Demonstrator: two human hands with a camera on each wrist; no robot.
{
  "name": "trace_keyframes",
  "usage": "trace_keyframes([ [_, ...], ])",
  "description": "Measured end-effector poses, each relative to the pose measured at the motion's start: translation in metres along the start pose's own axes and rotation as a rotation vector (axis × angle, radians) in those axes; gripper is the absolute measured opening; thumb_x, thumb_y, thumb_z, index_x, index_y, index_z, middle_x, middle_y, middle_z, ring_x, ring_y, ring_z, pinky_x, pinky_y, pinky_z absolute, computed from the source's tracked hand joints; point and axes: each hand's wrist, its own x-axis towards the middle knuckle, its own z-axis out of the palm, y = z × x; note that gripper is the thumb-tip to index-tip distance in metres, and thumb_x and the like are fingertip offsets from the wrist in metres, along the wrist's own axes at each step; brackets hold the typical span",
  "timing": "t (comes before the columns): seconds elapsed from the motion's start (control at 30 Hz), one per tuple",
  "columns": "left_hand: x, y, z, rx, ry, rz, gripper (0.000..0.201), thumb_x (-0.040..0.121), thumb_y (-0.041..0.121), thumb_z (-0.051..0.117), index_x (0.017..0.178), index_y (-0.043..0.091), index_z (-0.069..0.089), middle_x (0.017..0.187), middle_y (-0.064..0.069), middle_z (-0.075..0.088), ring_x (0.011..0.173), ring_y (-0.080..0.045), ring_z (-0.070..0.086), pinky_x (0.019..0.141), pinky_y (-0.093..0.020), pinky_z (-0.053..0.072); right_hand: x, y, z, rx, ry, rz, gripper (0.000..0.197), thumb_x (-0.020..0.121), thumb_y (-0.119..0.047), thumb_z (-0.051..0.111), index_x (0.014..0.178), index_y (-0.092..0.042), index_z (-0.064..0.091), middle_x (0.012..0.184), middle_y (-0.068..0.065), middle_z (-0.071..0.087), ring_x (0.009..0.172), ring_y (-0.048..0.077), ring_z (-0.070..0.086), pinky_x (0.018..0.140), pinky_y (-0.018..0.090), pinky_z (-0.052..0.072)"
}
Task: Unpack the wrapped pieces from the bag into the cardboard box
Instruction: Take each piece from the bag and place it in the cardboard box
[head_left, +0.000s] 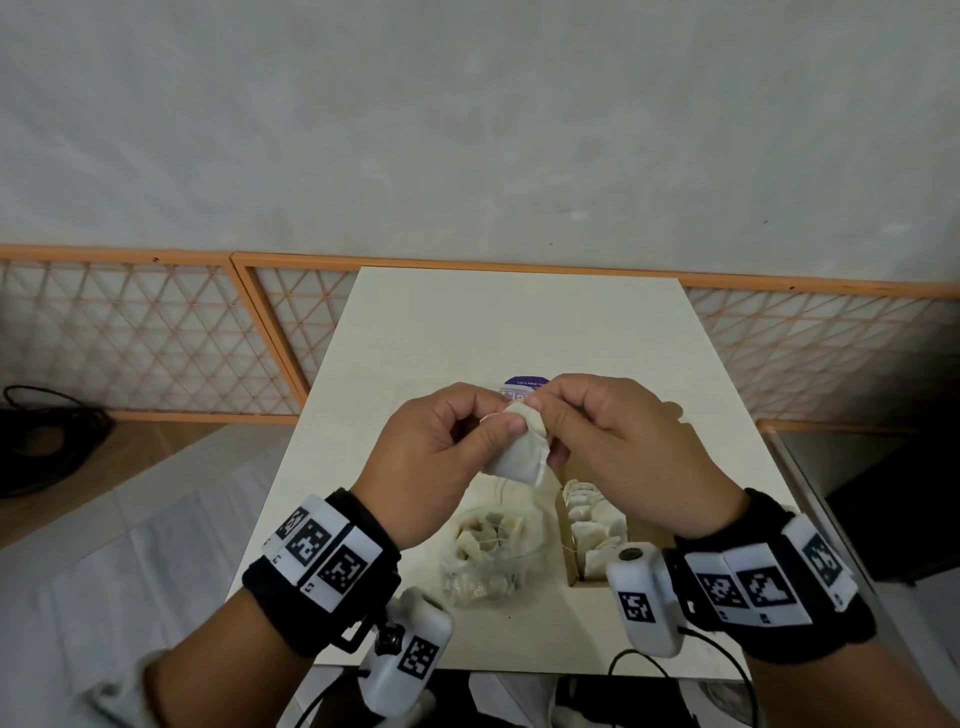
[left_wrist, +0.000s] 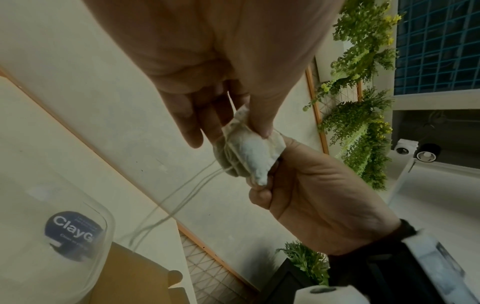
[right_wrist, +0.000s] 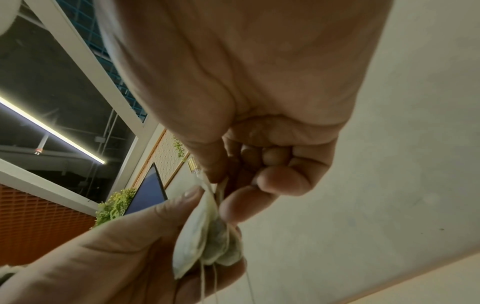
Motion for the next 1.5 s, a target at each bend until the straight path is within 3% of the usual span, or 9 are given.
trace_keyframes([
  [0.13,0.0,0.0,0.001,0.01,0.026,-0.029,0.017,0.095,0.027,0.072,0.081,0.018,0.072,0.075,-0.003,0.07,0.067,-0.009,0.059,0.063,-0.021,0.049,-0.002,-0.004,0.0,0.082,-0.001,0.032,0.045,0.103,-0.05,0.052,0.087,-0.014,0.073,0.074,0.005,0.072,0.07,0.015,0.071,0.077,0.048,0.057],
  [0.43,0.0,-0.003,0.004,-0.003,0.087,-0.027,0.039,0.091,0.041,0.071,0.08,0.004,0.067,0.079,-0.019,0.066,0.066,-0.014,0.057,0.062,-0.028,0.051,-0.001,0.0,0.003,0.164,-0.024,0.032,0.028,0.102,-0.04,0.06,0.094,-0.019,0.077,0.081,0.001,0.076,0.071,0.014,0.07,0.074,0.041,0.057],
  [0.6,0.004,-0.007,0.004,-0.063,0.146,-0.014,0.035,0.083,0.039,0.082,0.081,0.008,0.068,0.083,-0.024,0.071,0.077,-0.046,0.065,0.07,-0.054,0.056,-0.002,0.012,0.011,0.312,-0.058,0.045,0.016,0.091,-0.022,0.081,0.106,-0.019,0.075,0.098,0.01,0.077,0.073,0.025,0.057,0.072,0.048,0.054],
  [0.73,0.008,-0.005,0.012,-0.225,0.135,0.02,0.02,0.078,0.02,0.082,0.089,0.012,0.066,0.074,-0.007,0.068,0.068,-0.023,0.065,0.062,-0.03,0.056,-0.001,0.026,0.016,0.328,-0.036,0.081,0.021,0.089,-0.025,0.083,0.107,-0.02,0.073,0.1,0.021,0.071,0.077,0.02,0.059,0.075,0.051,0.055],
  [0.87,0.009,-0.008,0.024,-0.303,0.065,0.03,0.024,0.078,0.014,0.079,0.097,0.008,0.067,0.074,-0.003,0.071,0.069,-0.018,0.069,0.069,-0.029,0.059,-0.007,0.044,0.01,0.299,-0.056,0.091,0.03,0.091,-0.034,0.079,0.1,-0.006,0.074,0.088,0.03,0.063,0.071,0.029,0.054,0.068,0.048,0.047],
  [0.97,0.01,-0.02,0.028,-0.278,0.046,-0.007,0.026,0.079,0.017,0.08,0.1,0.008,0.068,0.079,-0.003,0.073,0.075,-0.014,0.067,0.073,-0.022,0.055,-0.017,0.051,-0.008,0.331,-0.042,0.098,0.014,0.096,-0.022,0.075,0.107,-0.014,0.079,0.089,0.015,0.075,0.077,0.017,0.062,0.072,0.034,0.05],
  [1.07,0.008,-0.043,0.024,-0.123,0.034,-0.132,0.017,0.083,0.018,0.083,0.096,0.017,0.072,0.082,0.003,0.073,0.078,-0.012,0.067,0.078,-0.026,0.057,-0.031,0.067,-0.039,0.187,0.025,0.113,0.014,0.098,-0.01,0.07,0.094,-0.022,0.077,0.07,-0.012,0.067,0.069,-0.003,0.058,0.068,0.016,0.045],
  [1.23,-0.001,-0.101,0.008,0.341,-0.084,-0.305,0.012,0.089,0.035,0.078,0.092,0.027,0.071,0.09,0.017,0.072,0.067,-0.018,0.067,0.066,-0.027,0.052,-0.054,0.133,-0.084,-0.219,0.153,0.254,0.036,0.093,-0.036,0.074,0.079,-0.004,0.066,0.067,0.014,0.047,0.06,0.008,0.04,0.06,0.028,0.034],
  [1.5,-0.018,-0.148,0.005,0.701,-0.296,-0.371,0.007,0.096,0.046,0.064,0.096,0.039,0.067,0.101,0.025,0.07,0.07,0.009,0.062,0.065,-0.009,0.039,-0.062,0.191,-0.05,-0.518,-0.202,0.483,0.02,0.095,-0.038,0.071,0.077,-0.037,0.063,0.077,-0.01,0.062,0.074,0.008,0.057,0.068,0.024,0.041],
])
